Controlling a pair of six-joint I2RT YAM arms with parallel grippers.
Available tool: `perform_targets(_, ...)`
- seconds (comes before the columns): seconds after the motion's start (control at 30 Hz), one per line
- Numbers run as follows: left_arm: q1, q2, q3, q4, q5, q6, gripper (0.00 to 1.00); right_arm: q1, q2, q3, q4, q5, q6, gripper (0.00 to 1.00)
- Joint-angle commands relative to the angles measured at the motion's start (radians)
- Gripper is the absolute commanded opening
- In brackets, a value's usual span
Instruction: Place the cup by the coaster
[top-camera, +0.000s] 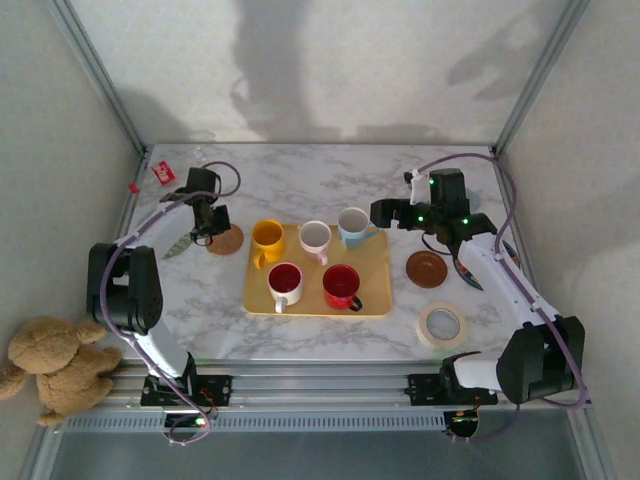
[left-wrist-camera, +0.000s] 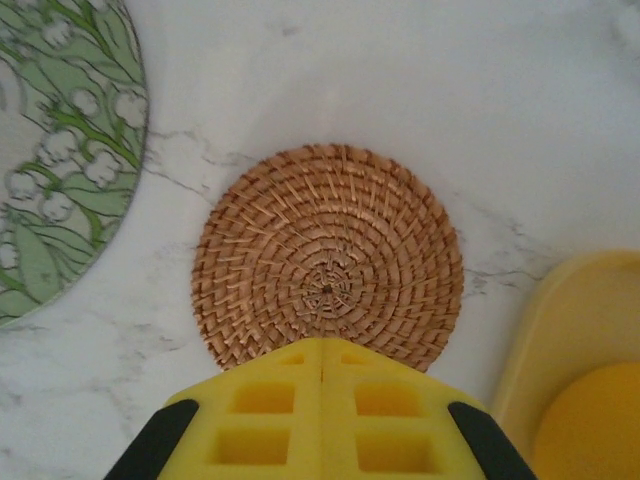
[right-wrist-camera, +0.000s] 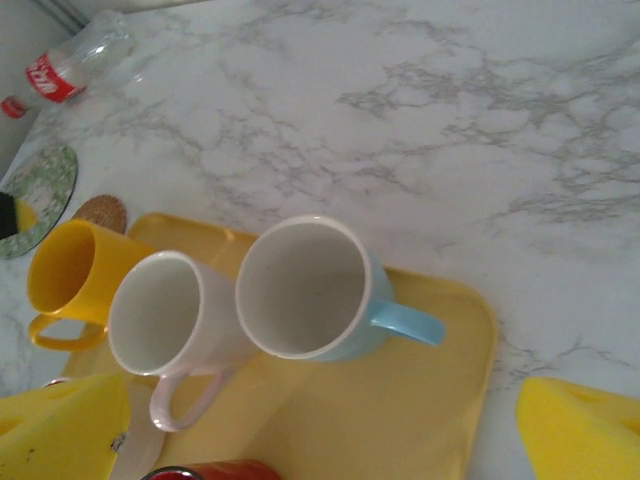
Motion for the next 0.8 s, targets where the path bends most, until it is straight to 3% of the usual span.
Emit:
perform_targets(0.0,-0.007,0.033,0.033,0.015,0.015,0.001,0.00,0.025,0.019,0.051,0.013,-0.054,-0.029,0.99)
perform_targets(0.2,-0.007,0.096,0.044,0.009,0.019,0.019,0.00,0.042,0.046,0.068,0.042,-0.140,-0.023,0.99)
perform_targets(0.77,-0.005,0.243,0.099,0.038,-0.016,0.038,0.00,0.082,0.111,0.104,0.052,-0.086,-0.014,0.99)
